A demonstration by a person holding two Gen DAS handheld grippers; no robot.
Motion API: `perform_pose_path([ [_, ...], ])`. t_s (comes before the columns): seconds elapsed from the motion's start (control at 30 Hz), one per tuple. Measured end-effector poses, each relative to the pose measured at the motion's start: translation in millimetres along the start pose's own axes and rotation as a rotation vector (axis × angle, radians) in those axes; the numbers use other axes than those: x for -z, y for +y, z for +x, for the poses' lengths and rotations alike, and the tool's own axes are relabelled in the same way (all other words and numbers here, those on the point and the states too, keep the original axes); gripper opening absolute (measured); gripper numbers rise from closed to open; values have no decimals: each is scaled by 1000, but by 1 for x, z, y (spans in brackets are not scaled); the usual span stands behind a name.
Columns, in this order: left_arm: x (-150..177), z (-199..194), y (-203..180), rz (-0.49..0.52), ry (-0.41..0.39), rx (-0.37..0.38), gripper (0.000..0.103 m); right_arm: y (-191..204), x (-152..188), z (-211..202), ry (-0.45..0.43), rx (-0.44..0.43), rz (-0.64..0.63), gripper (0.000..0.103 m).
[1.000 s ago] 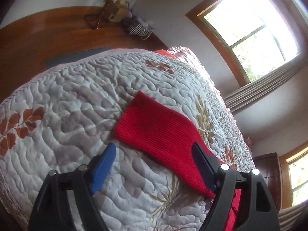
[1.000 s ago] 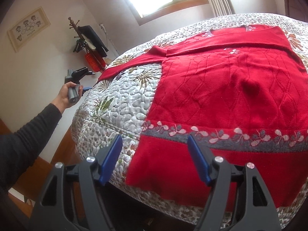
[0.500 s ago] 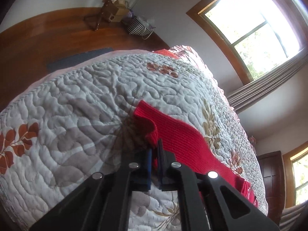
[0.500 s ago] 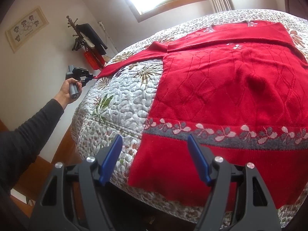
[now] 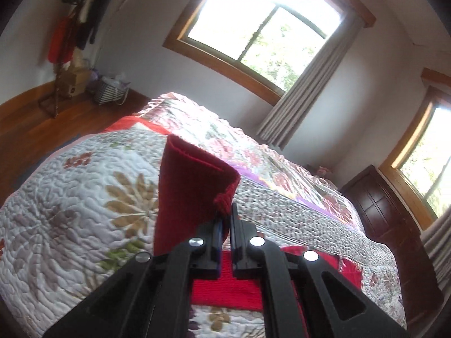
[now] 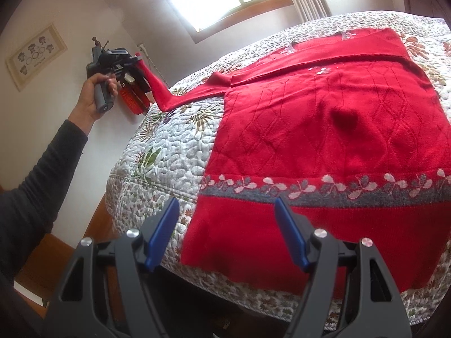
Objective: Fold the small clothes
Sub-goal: 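Fold the held sleeve across the sweater chest with the left tool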
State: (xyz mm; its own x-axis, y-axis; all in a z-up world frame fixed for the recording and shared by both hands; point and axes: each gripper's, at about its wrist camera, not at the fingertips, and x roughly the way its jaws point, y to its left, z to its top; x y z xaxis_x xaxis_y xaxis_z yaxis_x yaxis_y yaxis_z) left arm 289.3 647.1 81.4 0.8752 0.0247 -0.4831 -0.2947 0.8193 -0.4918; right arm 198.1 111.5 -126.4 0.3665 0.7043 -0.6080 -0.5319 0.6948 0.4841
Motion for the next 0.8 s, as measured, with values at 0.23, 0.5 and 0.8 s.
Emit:
perform_pose_path([
  [0.23, 51, 80, -132, 151, 113, 142, 4, -29, -3, -15, -33, 12, 68, 69],
  [0.5, 158, 174, -231, 205, 300, 245, 4, -62, -2, -28, -48, 33, 129, 70],
  [0.8, 238, 206, -263, 241, 463, 321, 53, -95, -47, -39, -74, 39, 142, 73],
])
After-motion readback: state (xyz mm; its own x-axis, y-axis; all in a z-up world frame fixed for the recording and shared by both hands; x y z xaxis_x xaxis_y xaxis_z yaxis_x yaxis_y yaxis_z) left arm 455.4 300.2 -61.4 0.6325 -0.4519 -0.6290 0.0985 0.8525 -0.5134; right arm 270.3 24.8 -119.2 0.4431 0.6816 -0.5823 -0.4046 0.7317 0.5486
